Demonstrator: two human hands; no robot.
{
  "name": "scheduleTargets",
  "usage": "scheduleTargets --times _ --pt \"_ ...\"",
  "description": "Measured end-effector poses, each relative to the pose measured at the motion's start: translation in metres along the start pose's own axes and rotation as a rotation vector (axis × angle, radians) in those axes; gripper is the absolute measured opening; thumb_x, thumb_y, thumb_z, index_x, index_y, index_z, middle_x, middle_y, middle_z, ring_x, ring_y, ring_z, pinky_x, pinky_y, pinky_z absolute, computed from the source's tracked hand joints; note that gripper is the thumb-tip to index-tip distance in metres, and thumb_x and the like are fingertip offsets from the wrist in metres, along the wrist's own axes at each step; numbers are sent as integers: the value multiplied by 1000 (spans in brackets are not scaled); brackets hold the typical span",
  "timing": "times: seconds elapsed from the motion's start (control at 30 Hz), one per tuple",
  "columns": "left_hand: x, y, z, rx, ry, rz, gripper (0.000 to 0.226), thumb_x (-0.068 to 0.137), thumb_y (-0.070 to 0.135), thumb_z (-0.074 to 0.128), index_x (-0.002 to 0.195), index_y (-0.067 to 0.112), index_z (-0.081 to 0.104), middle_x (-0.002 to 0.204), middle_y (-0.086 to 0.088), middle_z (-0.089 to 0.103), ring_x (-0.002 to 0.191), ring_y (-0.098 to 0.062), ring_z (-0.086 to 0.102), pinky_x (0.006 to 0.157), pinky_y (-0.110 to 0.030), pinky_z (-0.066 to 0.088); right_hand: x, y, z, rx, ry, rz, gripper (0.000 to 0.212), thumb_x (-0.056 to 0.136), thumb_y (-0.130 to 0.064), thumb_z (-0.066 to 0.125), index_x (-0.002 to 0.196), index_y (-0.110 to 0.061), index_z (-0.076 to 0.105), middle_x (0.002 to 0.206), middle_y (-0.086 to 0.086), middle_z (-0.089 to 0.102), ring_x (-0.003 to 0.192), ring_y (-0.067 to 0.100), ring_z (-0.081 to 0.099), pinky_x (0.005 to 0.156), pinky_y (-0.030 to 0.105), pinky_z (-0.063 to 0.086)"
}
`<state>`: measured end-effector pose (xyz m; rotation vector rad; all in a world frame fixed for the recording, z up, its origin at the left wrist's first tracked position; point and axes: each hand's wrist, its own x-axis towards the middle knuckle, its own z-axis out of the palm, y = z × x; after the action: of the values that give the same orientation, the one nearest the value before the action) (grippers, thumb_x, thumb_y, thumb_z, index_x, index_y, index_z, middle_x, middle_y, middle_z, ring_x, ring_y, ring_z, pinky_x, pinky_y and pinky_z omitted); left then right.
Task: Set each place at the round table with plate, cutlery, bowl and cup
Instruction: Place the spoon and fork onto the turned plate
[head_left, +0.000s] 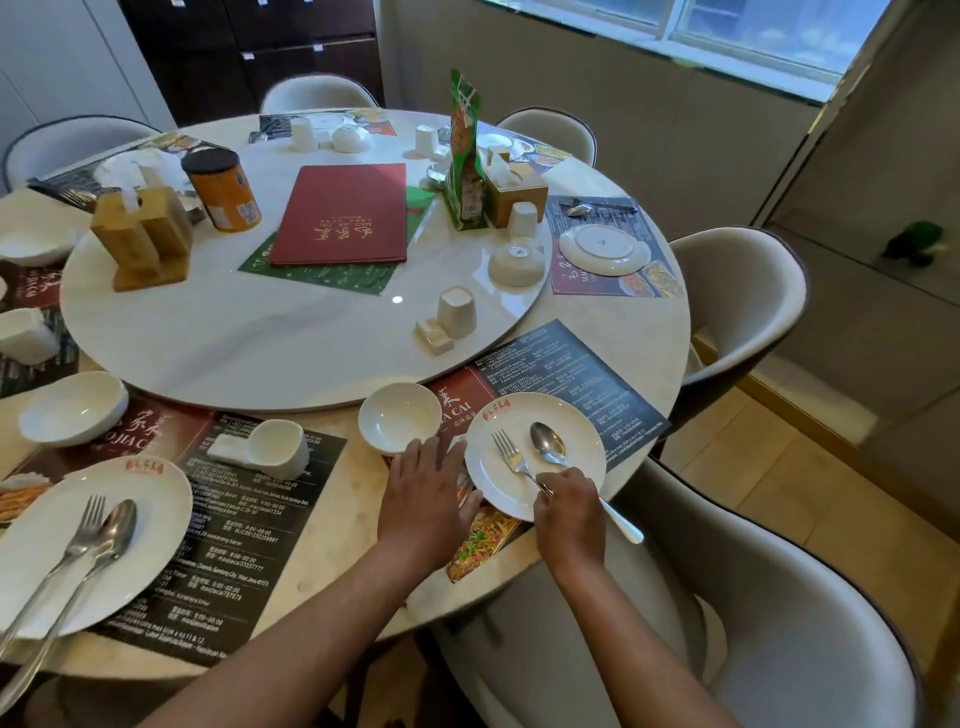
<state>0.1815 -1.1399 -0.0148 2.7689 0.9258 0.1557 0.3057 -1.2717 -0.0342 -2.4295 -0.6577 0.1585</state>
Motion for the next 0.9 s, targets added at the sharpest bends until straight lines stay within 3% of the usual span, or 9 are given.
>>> scheduleTargets --times 0.3,0.47,0.63,0.83,0.9 --pt "8 -8 0 16 -2 5 70 95 59 48 154 26 29 154 -5 37 147 -29 26 121 -48 25 2 -1 -1 -91 -31 13 21 89 -7 60 97 -14 78 96 4 66 90 23 62 74 35 54" --pt "14 -11 -6 -4 14 8 67 95 56 50 153 27 31 154 -5 39 147 -29 28 120 -47 25 2 -7 -1 -62 6 42 29 86 -19 71 115 -18 74 109 2 67 97 21 63 79 37 56" --pt "41 -21 -19 8 30 4 60 97 50 52 150 26 37 151 -5 45 143 -28 34 118 -46 27 12 -23 -6 -153 76 -32 28 86 -29 73 112 -21 75 105 1 69 95 22 60 77 37 55" --pt "93 -24 -45 90 108 -66 44 96 51 53 131 24 58 114 -3 67 104 -24 61 88 -39 49 48 -42 -18 -182 85 -96 22 88 -28 68 107 -20 76 103 4 68 99 27 58 82 39 51" --pt "112 -24 -51 73 85 -120 41 98 49 52 126 20 61 111 -5 67 102 -26 63 83 -39 51 63 -45 -21 -172 78 -99 24 88 -28 67 109 -20 75 107 3 68 104 27 58 86 40 50"
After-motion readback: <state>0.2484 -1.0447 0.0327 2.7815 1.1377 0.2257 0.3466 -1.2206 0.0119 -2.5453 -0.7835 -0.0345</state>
